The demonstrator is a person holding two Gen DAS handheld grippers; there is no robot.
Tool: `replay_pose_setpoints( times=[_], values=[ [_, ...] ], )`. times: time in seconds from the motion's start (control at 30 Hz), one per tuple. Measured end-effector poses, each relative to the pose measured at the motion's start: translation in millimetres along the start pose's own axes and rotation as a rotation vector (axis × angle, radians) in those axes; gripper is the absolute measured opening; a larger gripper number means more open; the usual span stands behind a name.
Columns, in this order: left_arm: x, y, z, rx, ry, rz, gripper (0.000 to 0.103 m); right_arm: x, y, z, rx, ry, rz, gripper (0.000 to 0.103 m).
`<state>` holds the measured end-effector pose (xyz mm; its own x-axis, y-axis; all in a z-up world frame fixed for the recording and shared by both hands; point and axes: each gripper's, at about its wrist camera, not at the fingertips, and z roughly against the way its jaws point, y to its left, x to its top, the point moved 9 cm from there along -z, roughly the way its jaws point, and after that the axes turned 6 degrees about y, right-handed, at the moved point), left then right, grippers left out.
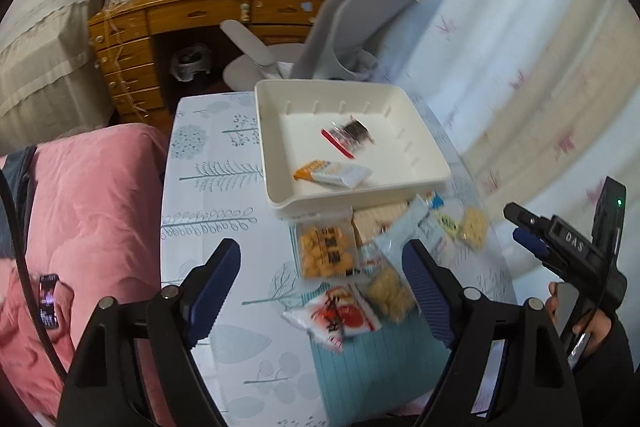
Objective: Organize snacks
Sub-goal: 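Grasp the apple snack pack with the left gripper while the right gripper grasps the white printed bag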
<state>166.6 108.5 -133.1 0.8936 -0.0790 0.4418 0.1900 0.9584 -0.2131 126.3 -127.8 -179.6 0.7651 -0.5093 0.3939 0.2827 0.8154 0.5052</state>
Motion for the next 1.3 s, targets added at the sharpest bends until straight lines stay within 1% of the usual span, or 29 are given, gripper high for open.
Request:
replay_pose_setpoints(
  times=[0.2, 0.33, 0.4, 0.5, 0.6, 0.7, 0.77, 0.87, 1.03, 1.2, 1.3],
  values=[
    [-20.9, -1.6, -9.2, -0.050, 0.065, -0.104, 0.084, -37.9, -14.7, 3.3, 0.004, -0.007, -0.160, 0.085],
    [-33.2, -5.4, -25.5, -0.073, 0.127, -0.146, 0.089, -64.0, -26.8, -2.1, 0.017, 0.027, -0.250, 0.085],
    [-40.1, -9.4, -35.9, -0.077, 0.158, -0.164, 0.089, -74.9, -32.4, -6.2, 0.039, 0.050, -0.291, 0.088],
    [-48.6, -15.8, -50.9, -0.084, 0.204, -0.189, 0.089, -84.5, -39.3, -12.5, 0.069, 0.074, -0.351, 0.094],
    [-57.0, -22.2, -70.1, -0.077, 0.260, -0.201, 0.089, -88.9, -48.3, -24.2, 0.077, 0.120, -0.387, 0.095],
    [-64.7, -28.4, -87.4, -0.073, 0.319, -0.199, 0.090, -91.2, -57.6, -34.0, 0.085, 0.147, -0.413, 0.095],
    [-68.3, -32.7, -99.4, -0.064, 0.356, -0.195, 0.093, -90.3, -63.2, -41.2, 0.105, 0.168, -0.450, 0.095],
    [-73.9, -36.1, -118.8, -0.024, 0.411, -0.195, 0.093, -90.4, -72.7, -54.9, 0.139, 0.203, -0.504, 0.095],
    [-88.7, -39.2, -151.2, 0.030, 0.534, -0.178, 0.093, -90.8, -86.7, -79.5, 0.183, 0.265, -0.596, 0.095],
    [-102.4, -41.0, -178.7, 0.083, 0.634, -0.149, 0.093, -81.5, -91.8, -98.8, 0.211, 0.302, -0.626, 0.095],
    [-110.3, -38.6, -192.5, 0.122, 0.693, -0.116, 0.093, -75.5, -89.7, -110.1, 0.221, 0.331, -0.607, 0.095]
  ],
)
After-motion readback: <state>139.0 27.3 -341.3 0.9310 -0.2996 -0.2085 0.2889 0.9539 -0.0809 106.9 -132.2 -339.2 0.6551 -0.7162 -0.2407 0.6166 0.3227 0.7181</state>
